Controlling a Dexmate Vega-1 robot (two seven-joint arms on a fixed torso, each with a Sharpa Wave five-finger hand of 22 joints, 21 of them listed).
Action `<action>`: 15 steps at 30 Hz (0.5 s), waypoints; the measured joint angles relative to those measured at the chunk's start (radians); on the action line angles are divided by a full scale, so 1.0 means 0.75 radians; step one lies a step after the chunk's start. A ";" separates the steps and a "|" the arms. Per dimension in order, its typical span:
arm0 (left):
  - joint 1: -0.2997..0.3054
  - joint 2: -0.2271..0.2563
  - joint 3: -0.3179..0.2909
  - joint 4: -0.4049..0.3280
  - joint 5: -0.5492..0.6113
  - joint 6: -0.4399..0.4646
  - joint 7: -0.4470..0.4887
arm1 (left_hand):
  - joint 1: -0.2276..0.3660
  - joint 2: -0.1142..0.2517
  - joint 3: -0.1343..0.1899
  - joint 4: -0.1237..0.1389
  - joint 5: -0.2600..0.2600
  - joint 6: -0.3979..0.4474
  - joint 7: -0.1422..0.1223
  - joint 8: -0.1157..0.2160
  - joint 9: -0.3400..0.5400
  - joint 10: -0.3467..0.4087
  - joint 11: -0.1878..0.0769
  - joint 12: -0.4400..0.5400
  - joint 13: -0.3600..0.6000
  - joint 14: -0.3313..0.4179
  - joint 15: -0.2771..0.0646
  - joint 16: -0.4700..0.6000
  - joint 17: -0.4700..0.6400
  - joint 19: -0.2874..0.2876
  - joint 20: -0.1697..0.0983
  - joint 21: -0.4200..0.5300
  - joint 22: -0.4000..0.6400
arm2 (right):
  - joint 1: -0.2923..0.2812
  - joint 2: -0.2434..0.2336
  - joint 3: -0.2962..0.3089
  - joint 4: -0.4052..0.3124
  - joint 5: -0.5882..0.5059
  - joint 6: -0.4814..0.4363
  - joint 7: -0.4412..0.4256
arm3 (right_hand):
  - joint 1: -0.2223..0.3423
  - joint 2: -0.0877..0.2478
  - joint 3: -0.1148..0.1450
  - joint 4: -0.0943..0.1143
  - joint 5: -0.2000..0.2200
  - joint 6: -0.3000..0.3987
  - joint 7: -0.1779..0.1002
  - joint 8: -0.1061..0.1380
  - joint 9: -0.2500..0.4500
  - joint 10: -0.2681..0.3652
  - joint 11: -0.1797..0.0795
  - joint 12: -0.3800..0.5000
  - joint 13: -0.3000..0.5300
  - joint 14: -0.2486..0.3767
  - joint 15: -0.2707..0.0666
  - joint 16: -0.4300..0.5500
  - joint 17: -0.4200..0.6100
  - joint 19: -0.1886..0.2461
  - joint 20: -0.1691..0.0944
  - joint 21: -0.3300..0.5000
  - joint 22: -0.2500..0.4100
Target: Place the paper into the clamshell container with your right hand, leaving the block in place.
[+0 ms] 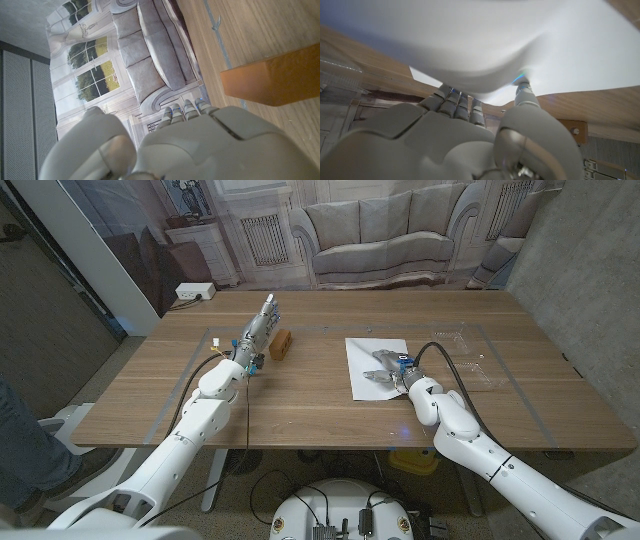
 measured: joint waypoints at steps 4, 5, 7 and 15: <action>0.004 0.000 0.000 -0.002 0.000 -0.001 0.003 | 0.000 0.000 -0.005 0.005 0.000 0.000 0.000 0.000 0.000 0.000 0.000 0.000 0.000 0.000 0.000 0.000 0.000 0.000 0.000 0.000 0.000 | 0.000 0.001 0.000 0.001 0.001 0.000 -0.002 | 0.051 0.013 0.023 -0.009 -0.008 0.044 -0.005 0.006 0.006 0.053 -0.014 0.018 0.000 0.054 -0.024 0.009 0.002 0.061 -0.018 0.011 -0.002; 0.004 0.000 0.000 -0.003 0.000 -0.001 0.003 | 0.000 0.000 -0.005 0.005 0.000 0.000 0.000 0.000 0.000 0.000 0.000 0.000 0.000 0.000 0.000 0.000 0.000 0.000 0.000 0.000 0.000 | 0.000 0.001 0.000 0.001 0.001 0.000 -0.005 | 0.067 0.014 0.029 -0.009 -0.013 0.058 -0.005 0.012 0.006 0.073 -0.015 0.023 0.000 0.075 -0.031 0.014 0.002 0.065 -0.022 0.018 -0.002; 0.007 0.000 0.000 -0.005 0.000 -0.001 0.003 | 0.000 0.000 -0.005 0.006 0.000 0.000 0.000 0.000 0.000 0.000 0.000 0.000 0.000 0.000 0.000 0.000 0.000 0.000 0.000 0.000 0.000 | 0.000 0.001 0.000 0.001 0.003 0.002 -0.012 | 0.088 0.021 0.038 -0.010 -0.021 0.081 -0.006 0.017 0.006 0.103 -0.027 0.029 0.000 0.112 -0.037 0.019 0.002 0.093 -0.022 0.020 -0.001; 0.016 0.002 0.001 -0.015 -0.002 -0.006 0.011 | 0.000 0.000 -0.005 0.006 0.000 0.000 0.000 0.000 0.000 0.000 0.000 0.000 0.000 0.000 0.000 0.000 0.000 -0.005 0.005 0.000 0.000 | -0.006 0.001 0.004 0.006 0.011 0.021 -0.045 | 0.146 0.034 0.062 -0.003 -0.032 0.166 -0.029 0.031 0.006 0.220 -0.061 0.057 0.000 0.240 -0.043 0.034 0.008 0.138 -0.039 0.043 0.002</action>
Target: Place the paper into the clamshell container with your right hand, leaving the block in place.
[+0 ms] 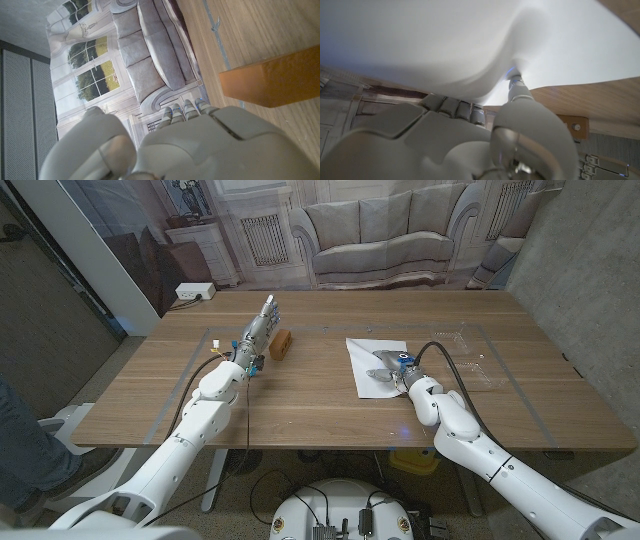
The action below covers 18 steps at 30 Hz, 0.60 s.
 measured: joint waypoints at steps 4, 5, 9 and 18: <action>0.004 0.002 0.000 -0.005 -0.001 -0.001 0.004 | 0.000 0.000 -0.004 -0.004 0.000 0.000 0.000 0.000 0.000 -0.003 -0.003 0.000 0.000 -0.005 -0.005 0.000 0.000 -0.005 0.005 0.000 0.000 | -0.006 0.000 0.005 0.000 0.006 0.014 -0.027 | 0.046 0.019 0.025 -0.001 0.000 0.052 -0.019 0.009 0.000 0.058 -0.013 0.010 0.000 0.061 -0.004 0.010 0.006 0.053 -0.004 0.000 0.000; 0.005 0.002 0.000 -0.006 -0.001 -0.002 0.005 | 0.000 0.000 -0.004 -0.004 0.000 0.000 0.000 0.000 0.000 -0.006 -0.006 0.000 0.000 -0.006 -0.006 0.000 0.000 -0.005 0.005 0.000 0.000 | -0.008 -0.001 0.005 0.000 0.007 0.019 -0.036 | 0.048 0.020 0.030 -0.004 0.000 0.060 -0.027 0.013 0.000 0.066 -0.020 0.015 0.000 0.071 -0.004 0.010 0.006 0.056 -0.006 0.000 0.000; 0.009 0.003 0.001 -0.009 -0.001 -0.004 0.008 | 0.000 0.000 -0.004 -0.004 0.000 -0.005 -0.005 0.000 0.000 -0.007 -0.007 0.000 0.000 -0.011 -0.011 0.000 0.000 -0.005 0.005 0.000 0.000 | -0.013 -0.003 0.011 0.000 0.010 0.029 -0.056 | 0.053 0.025 0.036 -0.001 0.000 0.076 -0.029 0.013 0.000 0.086 -0.022 0.015 0.000 0.080 -0.004 0.010 0.006 0.065 -0.006 0.010 0.000; 0.014 0.006 0.004 -0.014 -0.004 -0.011 0.015 | 0.000 0.000 -0.004 -0.004 0.000 0.000 -0.010 0.000 0.000 -0.001 -0.012 0.000 0.000 -0.011 -0.011 0.000 0.000 -0.005 0.005 0.000 0.000 | -0.028 -0.013 0.019 -0.020 0.009 0.044 -0.083 | 0.060 0.018 0.037 0.000 0.001 0.076 -0.029 0.013 0.000 0.086 -0.022 0.015 0.000 0.089 -0.009 0.010 0.006 0.113 -0.011 0.010 0.009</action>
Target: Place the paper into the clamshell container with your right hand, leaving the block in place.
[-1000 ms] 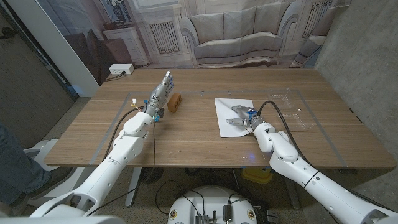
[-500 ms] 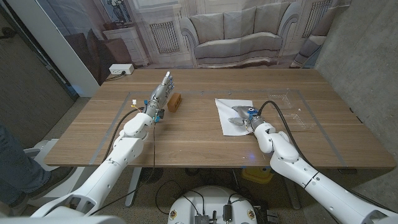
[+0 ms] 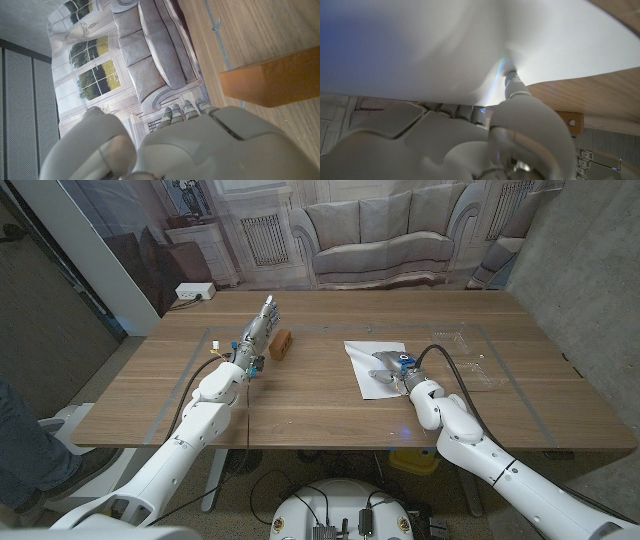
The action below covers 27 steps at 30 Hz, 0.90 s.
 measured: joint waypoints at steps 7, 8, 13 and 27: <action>0.000 0.002 0.003 -0.002 -0.004 -0.004 0.002 | 0.000 0.000 -0.008 0.000 0.000 0.000 0.000 0.000 0.000 0.000 0.000 0.000 0.000 0.000 0.000 0.000 0.000 0.000 0.000 0.000 0.000 | -0.019 -0.014 0.018 -0.047 -0.002 0.006 -0.003 | 0.000 0.000 0.000 0.000 -0.006 0.007 0.007 0.000 0.000 0.011 0.011 0.000 0.000 0.003 0.003 0.000 0.000 0.119 0.024 0.000 0.002; 0.000 0.003 0.003 -0.002 -0.004 -0.004 0.002 | 0.000 0.000 -0.008 0.000 0.000 0.000 0.000 0.000 0.000 0.000 0.000 0.000 0.000 0.000 0.000 0.000 0.000 0.000 0.000 0.000 0.000 | -0.020 -0.015 0.019 -0.048 -0.002 0.008 -0.004 | 0.000 0.000 0.000 0.000 -0.006 0.012 0.002 0.000 0.000 0.013 0.013 0.000 0.000 0.004 0.005 0.000 0.000 0.131 0.035 0.000 0.002; 0.000 0.004 0.005 -0.005 -0.006 -0.005 0.002 | 0.000 0.000 -0.008 0.000 0.000 0.000 0.000 0.000 0.000 0.000 0.000 0.000 0.000 0.000 0.000 0.000 0.000 0.000 0.000 0.000 0.000 | -0.031 -0.022 0.031 -0.072 0.001 0.015 -0.005 | 0.002 0.002 0.004 0.004 -0.006 0.034 0.005 0.000 0.000 0.039 0.009 0.000 0.000 0.022 0.001 0.000 0.000 0.160 0.058 0.012 0.003; -0.007 0.004 0.010 -0.002 -0.010 -0.007 0.002 | 0.006 0.006 -0.011 0.004 -0.005 0.000 0.000 0.000 0.000 0.000 0.000 0.000 0.000 0.000 0.000 0.000 0.000 0.000 0.000 0.000 0.000 | -0.050 -0.030 0.051 -0.116 -0.009 0.023 -0.040 | 0.082 0.009 0.037 -0.011 -0.005 0.111 -0.015 0.012 0.000 0.124 -0.009 0.008 -0.004 0.120 -0.002 0.010 0.000 0.202 0.045 0.007 0.000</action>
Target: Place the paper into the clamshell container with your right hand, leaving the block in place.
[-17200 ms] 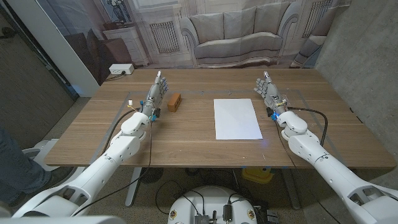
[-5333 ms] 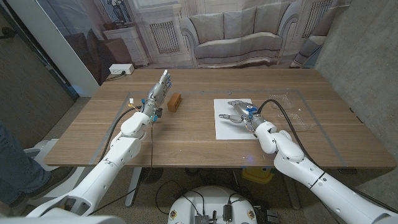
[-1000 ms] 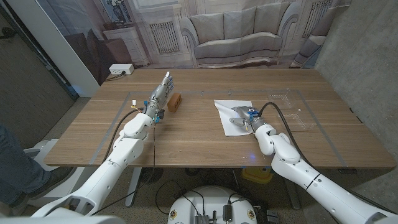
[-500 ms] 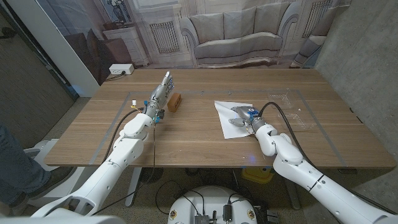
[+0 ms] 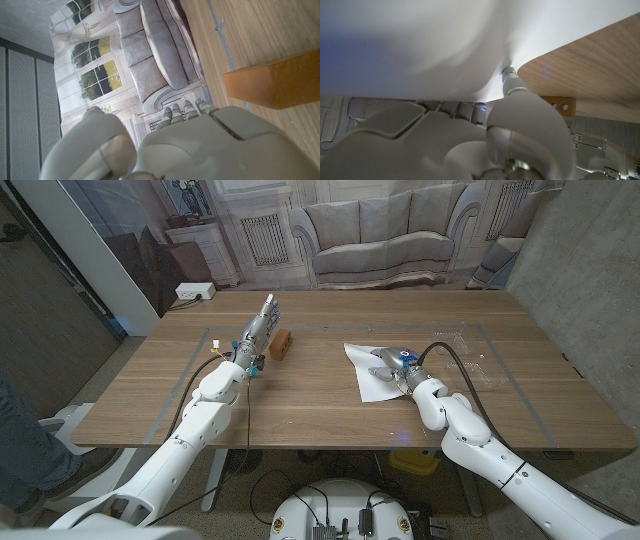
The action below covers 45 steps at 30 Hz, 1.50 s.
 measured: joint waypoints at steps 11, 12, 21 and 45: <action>-0.018 -0.009 0.002 0.024 0.000 -0.003 -0.010 | 0.000 0.000 -0.002 -0.002 0.000 0.000 0.000 0.000 0.000 0.000 0.000 0.000 0.000 0.000 0.000 0.000 0.000 0.000 0.000 0.000 0.000 | -0.004 -0.002 0.006 -0.027 -0.031 -0.008 -0.004 | 0.016 -0.005 0.006 0.005 0.000 0.008 0.006 0.000 0.000 0.002 0.002 0.000 0.000 0.003 -0.003 0.000 0.003 0.000 0.000 0.000 0.004; -0.020 -0.010 0.002 0.026 0.000 -0.003 -0.011 | 0.000 0.000 -0.004 -0.004 0.000 0.000 0.000 0.000 0.000 0.000 0.000 0.000 0.000 0.000 0.000 0.000 0.000 0.000 0.000 0.000 0.000 | -0.005 -0.002 0.007 -0.033 -0.035 -0.011 -0.004 | 0.016 -0.005 0.006 0.005 0.000 0.008 0.006 0.000 0.000 0.002 0.002 0.000 0.000 0.003 -0.003 0.000 0.006 0.000 0.000 0.000 0.004; -0.033 -0.017 0.001 0.044 0.001 -0.005 -0.019 | 0.000 0.000 -0.005 -0.006 0.000 0.000 0.000 0.000 0.000 0.000 0.000 0.000 0.000 0.000 0.000 0.000 0.000 0.000 0.000 0.000 0.000 | -0.016 -0.008 0.019 -0.066 -0.058 -0.025 0.010 | 0.016 -0.005 0.005 0.005 0.000 0.008 0.006 0.000 0.000 0.002 0.002 0.000 0.000 0.003 -0.003 0.000 0.007 0.000 0.000 0.000 0.004; -0.045 -0.021 -0.010 0.052 0.008 -0.006 -0.038 | 0.004 0.004 -0.011 0.000 0.000 0.000 0.000 0.000 0.000 0.000 0.000 0.000 0.000 0.000 0.000 0.000 0.000 0.000 0.000 0.000 0.000 | -0.069 -0.034 0.079 -0.214 -0.092 -0.087 0.084 | 0.016 -0.005 0.013 0.013 0.000 0.008 0.006 -0.020 0.000 0.002 0.002 -0.009 0.004 0.003 -0.003 -0.015 0.006 -0.001 0.000 0.000 0.003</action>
